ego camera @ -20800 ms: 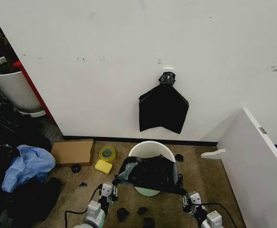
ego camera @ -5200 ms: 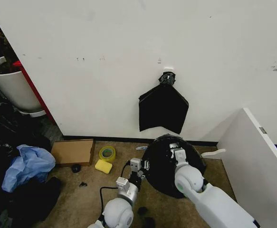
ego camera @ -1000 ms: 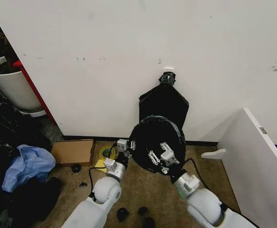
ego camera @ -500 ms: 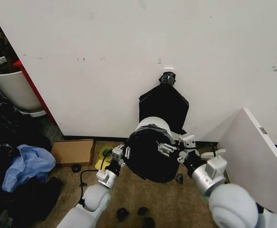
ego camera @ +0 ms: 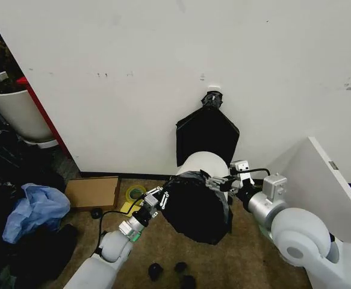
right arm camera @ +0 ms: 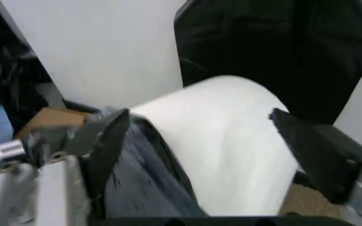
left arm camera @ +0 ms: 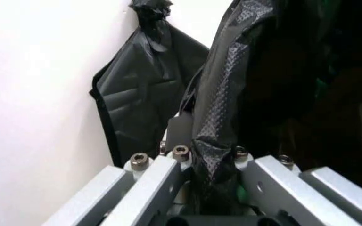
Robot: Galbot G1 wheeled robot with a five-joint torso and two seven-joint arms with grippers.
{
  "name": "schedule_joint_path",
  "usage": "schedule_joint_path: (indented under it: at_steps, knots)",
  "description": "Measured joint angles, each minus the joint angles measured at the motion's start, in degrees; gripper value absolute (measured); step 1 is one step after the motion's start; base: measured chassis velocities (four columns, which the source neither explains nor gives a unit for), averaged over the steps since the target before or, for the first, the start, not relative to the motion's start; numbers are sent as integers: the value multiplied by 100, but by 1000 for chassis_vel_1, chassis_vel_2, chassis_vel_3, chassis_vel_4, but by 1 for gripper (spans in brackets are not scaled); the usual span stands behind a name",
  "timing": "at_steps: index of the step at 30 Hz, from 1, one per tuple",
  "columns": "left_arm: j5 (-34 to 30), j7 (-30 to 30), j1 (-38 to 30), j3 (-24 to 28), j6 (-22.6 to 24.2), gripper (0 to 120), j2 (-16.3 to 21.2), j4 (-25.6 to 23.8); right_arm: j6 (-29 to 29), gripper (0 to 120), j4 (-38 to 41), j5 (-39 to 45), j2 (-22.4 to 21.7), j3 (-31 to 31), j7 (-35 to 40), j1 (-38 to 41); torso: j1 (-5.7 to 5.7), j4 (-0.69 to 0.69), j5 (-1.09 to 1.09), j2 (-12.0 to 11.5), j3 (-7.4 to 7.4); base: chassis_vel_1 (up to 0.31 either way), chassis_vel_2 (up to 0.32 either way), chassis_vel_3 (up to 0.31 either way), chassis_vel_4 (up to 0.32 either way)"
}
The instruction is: Place the garbage bag over the trash bin.
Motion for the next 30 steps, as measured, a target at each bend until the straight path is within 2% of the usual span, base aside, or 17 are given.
schedule_joint_path:
  at_steps: [4, 6, 9, 12, 17, 21, 27, 30]
  knots:
    - [-58, -12, 11, -6, 9, 0, 35, -121, -124, 63, -41, -116, -23, 18, -24, -18, 0, 0, 0, 0, 0, 0, 0, 0, 0]
    - [-67, -15, 19, -7, 17, 0, 41, -142, -140, 62, -50, -117, -29, 28, -26, -18, 0, 0, 0, 0, 0, 0, 0, 0, 0]
    - [-95, -33, 41, -10, 39, 0, 63, -192, -144, 46, -46, -116, -48, 87, -53, -58, 0, 0, 0, 0, 0, 0, 0, 0, 0]
    - [-106, -44, 49, -13, 46, 0, 78, -201, -134, 46, -17, -112, -58, 125, -84, -88, 0, 0, 0, 0, 0, 0, 0, 0, 0]
    - [-126, -81, 62, -23, 68, 0, 101, -205, -50, 63, 62, -51, -67, 201, -177, -129, 0, 0, 0, 0, 0, 0, 0, 0, 0]
    - [-154, -93, 52, -28, 76, 0, 102, -205, -41, 65, 79, -37, -86, 234, -308, -175, 0, 0, 0, 0, 0, 0, 0, 0, 0]
    - [-189, -97, 26, -31, 87, 0, 102, -225, -88, 64, 62, -52, -89, 236, -460, -213, 0, 0, 0, 0, 0, 0, 0, 0, 0]
    - [-193, -105, 18, -34, 91, 0, 102, -242, -122, 55, 2, -82, -73, 170, -506, -187, 0, 0, 0, 0, 0, 0, 0, 0, 0]
